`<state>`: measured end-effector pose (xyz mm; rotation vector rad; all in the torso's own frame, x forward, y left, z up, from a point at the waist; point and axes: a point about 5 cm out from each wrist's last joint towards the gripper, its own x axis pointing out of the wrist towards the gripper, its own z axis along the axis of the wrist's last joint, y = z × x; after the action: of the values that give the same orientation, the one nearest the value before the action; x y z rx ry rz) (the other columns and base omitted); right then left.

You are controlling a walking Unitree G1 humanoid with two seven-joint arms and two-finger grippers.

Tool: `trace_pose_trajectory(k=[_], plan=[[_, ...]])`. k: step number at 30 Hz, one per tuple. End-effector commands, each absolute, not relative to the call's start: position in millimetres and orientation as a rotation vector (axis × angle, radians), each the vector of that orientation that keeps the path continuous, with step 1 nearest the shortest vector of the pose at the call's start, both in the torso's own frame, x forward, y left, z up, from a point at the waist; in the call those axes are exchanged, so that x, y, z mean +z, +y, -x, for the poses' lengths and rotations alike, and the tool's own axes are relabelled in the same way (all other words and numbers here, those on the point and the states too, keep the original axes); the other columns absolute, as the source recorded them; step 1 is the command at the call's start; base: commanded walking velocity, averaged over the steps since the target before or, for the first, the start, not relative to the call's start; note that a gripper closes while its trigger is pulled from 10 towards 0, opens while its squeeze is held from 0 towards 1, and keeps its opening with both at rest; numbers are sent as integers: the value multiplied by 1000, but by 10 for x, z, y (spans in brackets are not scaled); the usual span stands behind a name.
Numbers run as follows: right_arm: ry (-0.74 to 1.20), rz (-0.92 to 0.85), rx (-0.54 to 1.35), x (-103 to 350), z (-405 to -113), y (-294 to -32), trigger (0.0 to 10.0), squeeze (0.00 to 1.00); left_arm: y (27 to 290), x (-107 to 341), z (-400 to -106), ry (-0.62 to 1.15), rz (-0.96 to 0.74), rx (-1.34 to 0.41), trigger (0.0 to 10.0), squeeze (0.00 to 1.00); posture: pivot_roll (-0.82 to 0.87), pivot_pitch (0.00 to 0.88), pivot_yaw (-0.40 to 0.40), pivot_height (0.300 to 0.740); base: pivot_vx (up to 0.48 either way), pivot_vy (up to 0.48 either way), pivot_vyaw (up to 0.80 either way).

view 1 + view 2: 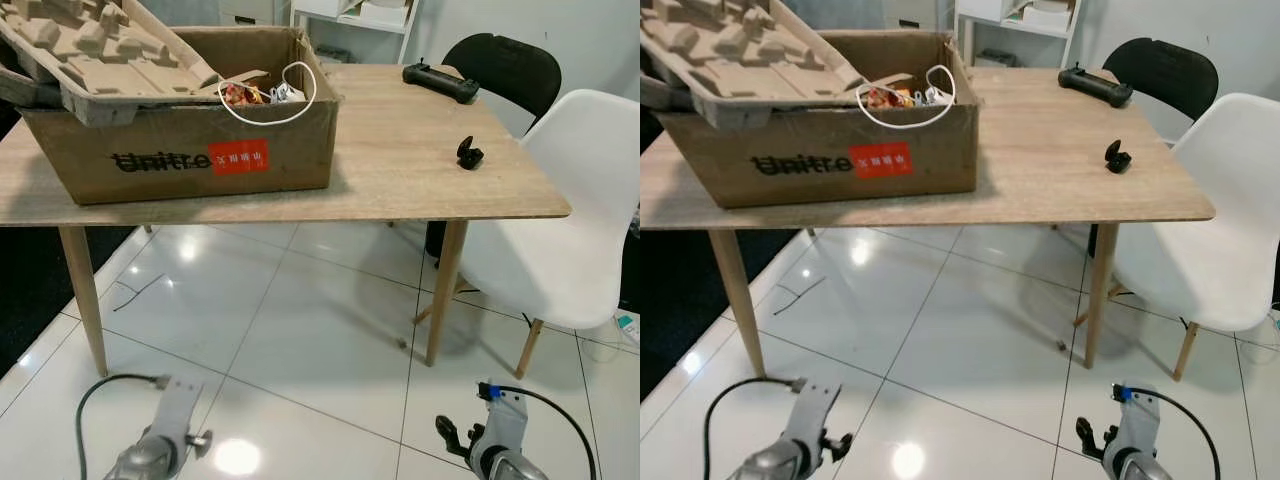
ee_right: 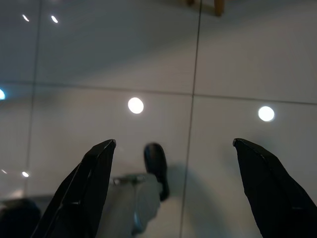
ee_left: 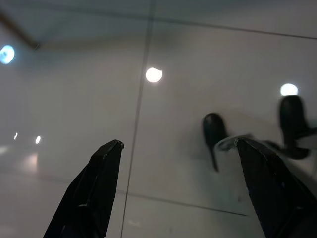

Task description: Picking trash to rubbish bin

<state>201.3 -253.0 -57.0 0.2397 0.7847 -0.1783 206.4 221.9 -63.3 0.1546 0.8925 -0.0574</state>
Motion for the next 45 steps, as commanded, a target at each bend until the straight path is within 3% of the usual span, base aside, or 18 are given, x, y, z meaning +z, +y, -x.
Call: trace_pose_trajectory(k=[1, 6, 19, 45], plan=[[840, -222, -200, -645, -1899, -2527, 10000, 0, 2224, -695, -1962, 917, -133, -17, 10000, 0, 31, 65, -28, 740, 0, 0, -800], [896, -167, -160, -684, -1911, -2415, 10000, 0, 2411, -779, -1726, 971, -92, 147, 10000, 0, 42, 55, -43, 740, 0, 0, -800], [1015, -116, -60, -822, -1776, -2161, 10000, 0, 2540, -944, -1215, 1092, -54, 292, 10000, 0, 95, 53, -81, 740, 0, 0, -800], [1081, -14, 41, -879, -1699, -2054, 10000, 0, 2449, -966, -1217, 1085, -73, 267, 10000, 0, 134, 54, -95, 740, 0, 0, -800]])
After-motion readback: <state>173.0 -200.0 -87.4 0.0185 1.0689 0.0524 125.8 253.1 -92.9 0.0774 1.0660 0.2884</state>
